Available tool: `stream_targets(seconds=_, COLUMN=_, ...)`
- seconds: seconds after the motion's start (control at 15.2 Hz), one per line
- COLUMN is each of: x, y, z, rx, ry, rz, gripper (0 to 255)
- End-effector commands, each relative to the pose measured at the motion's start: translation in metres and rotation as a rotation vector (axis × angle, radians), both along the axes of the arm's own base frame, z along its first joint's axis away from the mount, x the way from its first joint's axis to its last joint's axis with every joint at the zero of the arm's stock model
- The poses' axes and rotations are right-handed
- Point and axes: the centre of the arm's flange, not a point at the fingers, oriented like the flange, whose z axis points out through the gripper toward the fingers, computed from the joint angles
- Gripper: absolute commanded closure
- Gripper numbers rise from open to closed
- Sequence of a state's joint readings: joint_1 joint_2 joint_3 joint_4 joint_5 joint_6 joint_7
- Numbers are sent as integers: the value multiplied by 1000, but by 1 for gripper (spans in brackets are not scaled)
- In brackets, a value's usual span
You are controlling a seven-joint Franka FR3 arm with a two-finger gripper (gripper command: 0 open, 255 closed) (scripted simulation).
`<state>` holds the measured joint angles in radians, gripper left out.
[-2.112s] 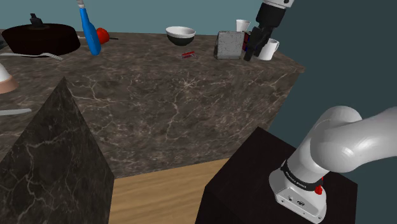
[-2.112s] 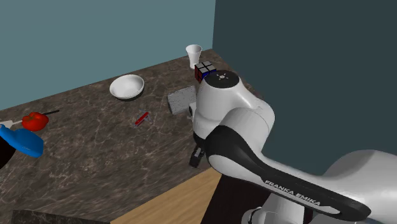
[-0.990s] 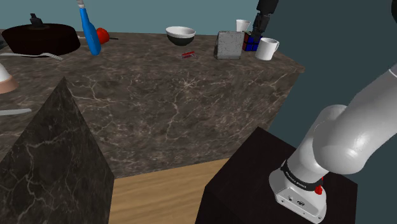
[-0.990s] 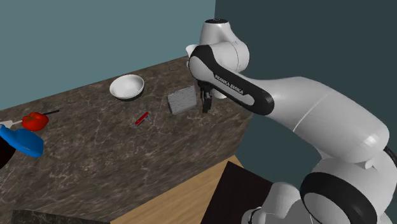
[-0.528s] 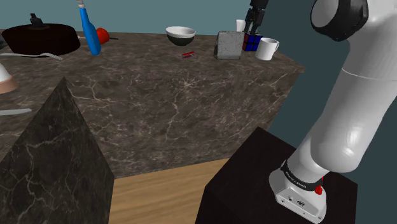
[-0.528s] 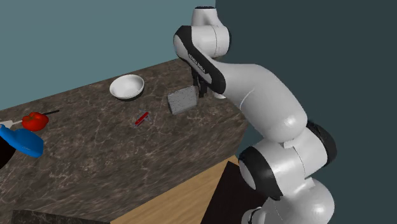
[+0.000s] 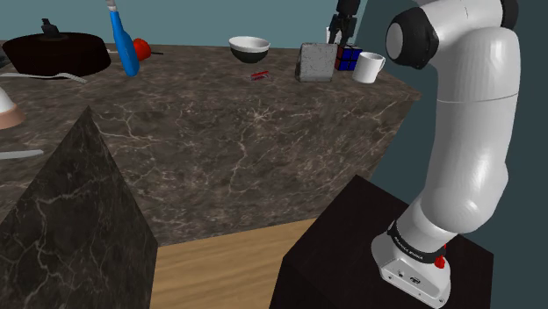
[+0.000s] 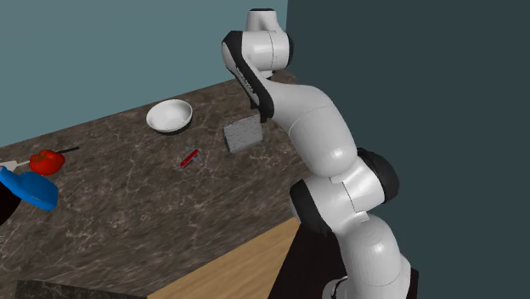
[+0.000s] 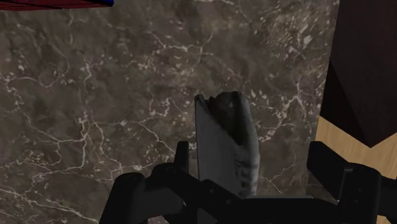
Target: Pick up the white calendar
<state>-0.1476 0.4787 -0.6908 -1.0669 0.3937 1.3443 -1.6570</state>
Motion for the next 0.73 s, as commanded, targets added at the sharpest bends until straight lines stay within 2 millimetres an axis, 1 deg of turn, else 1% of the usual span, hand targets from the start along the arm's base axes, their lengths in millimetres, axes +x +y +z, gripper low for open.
stream_targets(seconds=0.0, x=1, y=-1, z=-10, rx=0, ry=0, rz=2, gripper=0)
stream_targets(seconds=0.13, x=1, y=-1, z=-24, rx=0, ry=0, rz=2, gripper=0)
stream_targets(seconds=0.26, x=1, y=-1, z=-24, rx=0, ry=0, rz=2, gripper=0)
stream_targets(seconds=0.33, x=1, y=-1, z=-24, rx=0, ry=0, rz=2, gripper=255)
stream_targets(seconds=0.66, x=0, y=-1, z=-24, rx=0, ry=0, rz=2, gripper=255)
